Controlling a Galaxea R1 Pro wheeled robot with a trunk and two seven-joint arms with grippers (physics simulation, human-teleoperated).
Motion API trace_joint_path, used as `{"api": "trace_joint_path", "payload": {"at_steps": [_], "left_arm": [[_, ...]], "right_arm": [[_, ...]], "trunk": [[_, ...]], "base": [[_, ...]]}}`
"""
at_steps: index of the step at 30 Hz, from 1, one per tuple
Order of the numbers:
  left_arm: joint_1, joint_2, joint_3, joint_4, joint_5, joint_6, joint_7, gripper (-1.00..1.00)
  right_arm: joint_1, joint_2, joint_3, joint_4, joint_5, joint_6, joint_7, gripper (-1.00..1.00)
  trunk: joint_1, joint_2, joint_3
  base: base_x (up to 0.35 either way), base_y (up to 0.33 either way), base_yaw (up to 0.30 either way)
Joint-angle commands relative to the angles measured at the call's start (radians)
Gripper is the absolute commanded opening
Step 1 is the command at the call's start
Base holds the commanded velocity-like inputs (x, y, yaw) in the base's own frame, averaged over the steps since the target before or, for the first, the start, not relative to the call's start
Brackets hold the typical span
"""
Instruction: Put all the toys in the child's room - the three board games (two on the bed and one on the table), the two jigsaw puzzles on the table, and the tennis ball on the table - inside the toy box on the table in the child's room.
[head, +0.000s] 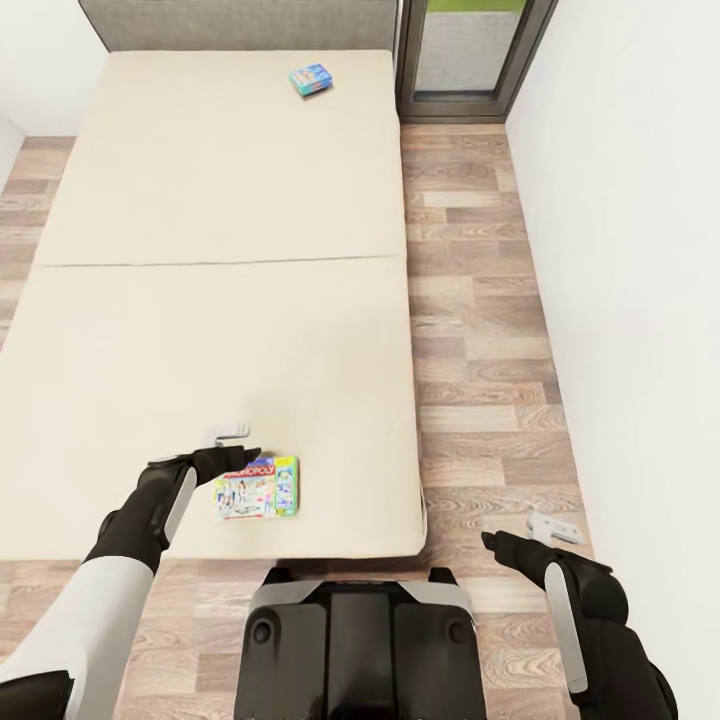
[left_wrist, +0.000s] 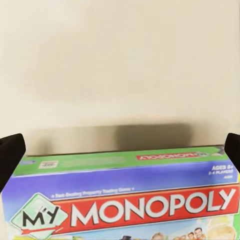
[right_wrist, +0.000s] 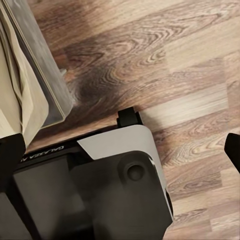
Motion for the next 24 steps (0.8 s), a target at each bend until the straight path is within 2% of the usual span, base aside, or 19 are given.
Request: {"api": "trace_joint_path", "payload": {"at_steps": [1,24], "left_arm": [[0.0,0.0,0.003,-0.001,0.0,0.003,-0.005,1.0],[0.0,0.0,0.004,-0.002,0.0,-0.001,0.004,1.0]], "right_arm": [[0.0,0.001,-0.001,-0.001,-0.006,0.004,-0.004,1.0],[0.0,0.002,0.003,-0.001,-0.009,0.004,-0.003,1.0]], "trunk": [[0.001,-0.002,-0.003],[0.001,-0.002,-0.037]], "base": [[0.0,0.0,0.0],[0.0,0.0,0.0]]}}
